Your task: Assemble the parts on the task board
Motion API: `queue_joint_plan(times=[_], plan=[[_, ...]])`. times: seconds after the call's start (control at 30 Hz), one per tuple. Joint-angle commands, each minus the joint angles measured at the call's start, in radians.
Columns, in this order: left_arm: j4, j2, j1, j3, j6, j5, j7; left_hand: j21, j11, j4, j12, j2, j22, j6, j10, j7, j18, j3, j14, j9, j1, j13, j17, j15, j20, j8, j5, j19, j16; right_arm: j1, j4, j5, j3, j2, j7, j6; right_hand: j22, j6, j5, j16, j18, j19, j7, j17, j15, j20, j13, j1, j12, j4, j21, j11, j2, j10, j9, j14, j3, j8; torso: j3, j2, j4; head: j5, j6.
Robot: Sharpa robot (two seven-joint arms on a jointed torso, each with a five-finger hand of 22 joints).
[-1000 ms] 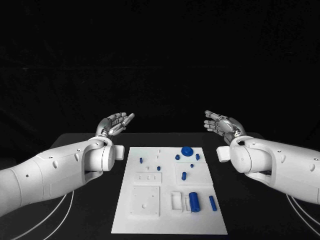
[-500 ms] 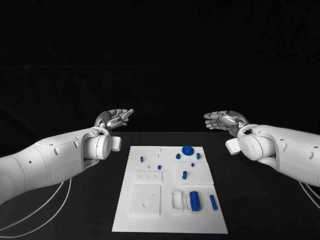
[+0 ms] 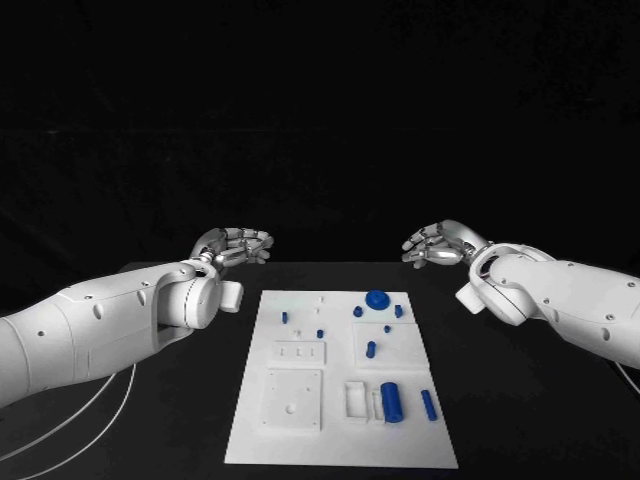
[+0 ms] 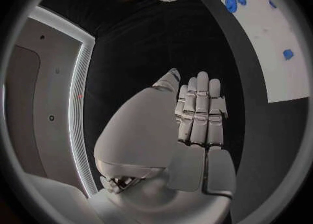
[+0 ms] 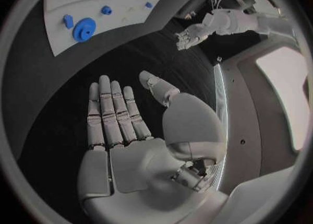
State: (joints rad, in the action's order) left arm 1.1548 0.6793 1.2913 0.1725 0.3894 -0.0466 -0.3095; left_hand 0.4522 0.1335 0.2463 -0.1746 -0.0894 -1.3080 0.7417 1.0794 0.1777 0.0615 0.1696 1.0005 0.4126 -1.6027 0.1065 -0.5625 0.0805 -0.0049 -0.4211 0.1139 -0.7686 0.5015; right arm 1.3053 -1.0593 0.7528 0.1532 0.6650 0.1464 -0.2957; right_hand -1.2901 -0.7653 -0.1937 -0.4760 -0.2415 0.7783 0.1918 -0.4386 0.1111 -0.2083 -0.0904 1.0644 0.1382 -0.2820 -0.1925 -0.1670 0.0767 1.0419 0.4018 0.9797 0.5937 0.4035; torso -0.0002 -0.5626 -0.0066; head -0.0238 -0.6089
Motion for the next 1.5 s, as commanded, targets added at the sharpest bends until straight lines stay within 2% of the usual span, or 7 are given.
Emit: queue_joint_plan(times=[0.03, 0.17, 0.3, 0.47, 0.97, 1.13, 1.5], plan=[[0.041, 0.018, 0.007, -0.002, -0.031, 0.033, -0.005, 0.029, -0.002, 0.003, 0.011, -0.005, -0.025, 0.015, 0.014, 0.001, 0.012, -0.005, 0.042, -0.006, -0.011, -0.003, -0.020, -0.022, -0.017, 0.009, -0.008, -0.034, 0.029, 0.001, -0.011, 0.314, -0.003, -0.006, -0.011, 0.020, -0.042, -0.092, -0.007, -0.234, -0.020, 0.413, -0.022, -0.166, -0.122, 0.142, -0.016, 0.045, 0.012, -0.010, -0.191, 0.066, 0.025, 0.112, 0.012, 0.353, 0.036, 0.017, 0.0037, -0.018, 0.0044, 0.007, 0.002], [0.095, 0.043, 0.011, -0.003, -0.041, 0.046, -0.005, 0.077, -0.002, 0.015, 0.028, -0.018, -0.025, 0.028, 0.028, 0.001, 0.009, -0.022, 0.077, -0.016, -0.011, -0.008, -0.056, -0.046, -0.042, 0.026, -0.015, -0.065, 0.079, 0.001, -0.017, 0.475, -0.005, -0.021, -0.023, 0.030, -0.050, -0.109, -0.021, -0.443, -0.020, 0.540, -0.029, -0.312, -0.135, 0.221, -0.020, 0.078, -0.005, -0.005, -0.334, 0.079, 0.038, 0.128, 0.012, 0.404, 0.011, 0.004, 0.0064, -0.031, 0.0093, 0.012, 0.007], [0.145, 0.067, 0.015, -0.004, -0.046, 0.054, -0.007, 0.121, -0.001, 0.036, 0.048, -0.030, -0.024, 0.035, 0.038, 0.004, 0.001, -0.039, 0.084, -0.024, -0.011, -0.014, -0.090, -0.054, -0.063, 0.043, -0.018, -0.074, 0.126, 0.001, -0.027, 0.604, -0.006, -0.034, -0.041, 0.041, -0.048, -0.112, -0.024, -0.560, -0.020, 0.555, -0.029, -0.387, -0.134, 0.252, -0.021, 0.095, -0.026, -0.009, -0.460, 0.075, 0.050, 0.131, 0.010, 0.368, 0.010, -0.012, 0.0095, -0.047, 0.0183, 0.018, 0.015], [0.199, 0.099, 0.022, -0.004, -0.051, 0.061, -0.008, 0.137, 0.002, 0.041, 0.059, -0.041, -0.023, 0.035, 0.039, 0.008, -0.001, -0.047, 0.083, -0.026, -0.001, -0.017, -0.100, -0.053, -0.066, 0.051, -0.021, -0.074, 0.143, 0.001, -0.037, 0.726, -0.008, -0.051, -0.065, 0.042, -0.047, -0.113, -0.018, -0.599, -0.020, 0.546, -0.035, -0.395, -0.130, 0.263, -0.021, 0.101, -0.043, -0.011, -0.528, 0.071, 0.058, 0.131, 0.011, 0.356, 0.013, -0.021, 0.0109, -0.066, 0.0287, 0.027, 0.026], [0.293, 0.136, 0.054, -0.008, -0.055, 0.066, -0.012, 0.148, -0.009, 0.042, 0.051, -0.048, -0.019, 0.039, 0.082, 0.010, -0.007, -0.047, 0.063, -0.028, 0.018, -0.010, -0.105, -0.058, -0.070, 0.061, -0.023, -0.056, 0.149, -0.002, -0.018, 0.944, -0.009, -0.116, -0.130, 0.051, -0.043, -0.105, 0.011, -0.637, -0.020, 0.543, -0.041, -0.379, -0.121, 0.276, -0.018, 0.099, -0.070, -0.009, -0.599, 0.063, 0.078, 0.120, 0.012, 0.349, 0.007, -0.036, 0.0078, -0.117, 0.0568, 0.047, 0.049], [0.302, 0.140, 0.056, -0.008, -0.057, 0.066, -0.011, 0.150, -0.006, 0.042, 0.056, -0.049, -0.018, 0.039, 0.075, 0.010, -0.008, -0.046, 0.061, -0.028, 0.020, -0.012, -0.104, -0.057, -0.070, 0.063, -0.023, -0.053, 0.150, -0.003, -0.023, 0.976, -0.009, -0.118, -0.144, 0.064, -0.042, -0.106, 0.027, -0.644, -0.020, 0.541, -0.042, -0.372, -0.118, 0.275, -0.014, 0.097, -0.074, -0.009, -0.606, 0.059, 0.084, 0.110, 0.013, 0.347, 0.008, -0.038, 0.0060, -0.128, 0.0621, 0.051, 0.049], [0.306, 0.145, 0.056, -0.009, -0.061, 0.066, -0.007, 0.151, -0.004, 0.043, 0.061, -0.048, -0.018, 0.039, 0.070, 0.011, -0.008, -0.045, 0.059, -0.028, 0.026, -0.014, -0.104, -0.055, -0.069, 0.065, -0.023, -0.052, 0.150, -0.014, -0.029, 0.995, -0.009, -0.117, -0.147, 0.089, -0.040, -0.106, 0.042, -0.652, -0.020, 0.538, -0.041, -0.362, -0.113, 0.271, -0.008, 0.085, -0.073, -0.007, -0.612, 0.055, 0.094, 0.099, 0.014, 0.344, 0.006, -0.041, 0.0053, -0.148, 0.0628, 0.054, 0.052]])
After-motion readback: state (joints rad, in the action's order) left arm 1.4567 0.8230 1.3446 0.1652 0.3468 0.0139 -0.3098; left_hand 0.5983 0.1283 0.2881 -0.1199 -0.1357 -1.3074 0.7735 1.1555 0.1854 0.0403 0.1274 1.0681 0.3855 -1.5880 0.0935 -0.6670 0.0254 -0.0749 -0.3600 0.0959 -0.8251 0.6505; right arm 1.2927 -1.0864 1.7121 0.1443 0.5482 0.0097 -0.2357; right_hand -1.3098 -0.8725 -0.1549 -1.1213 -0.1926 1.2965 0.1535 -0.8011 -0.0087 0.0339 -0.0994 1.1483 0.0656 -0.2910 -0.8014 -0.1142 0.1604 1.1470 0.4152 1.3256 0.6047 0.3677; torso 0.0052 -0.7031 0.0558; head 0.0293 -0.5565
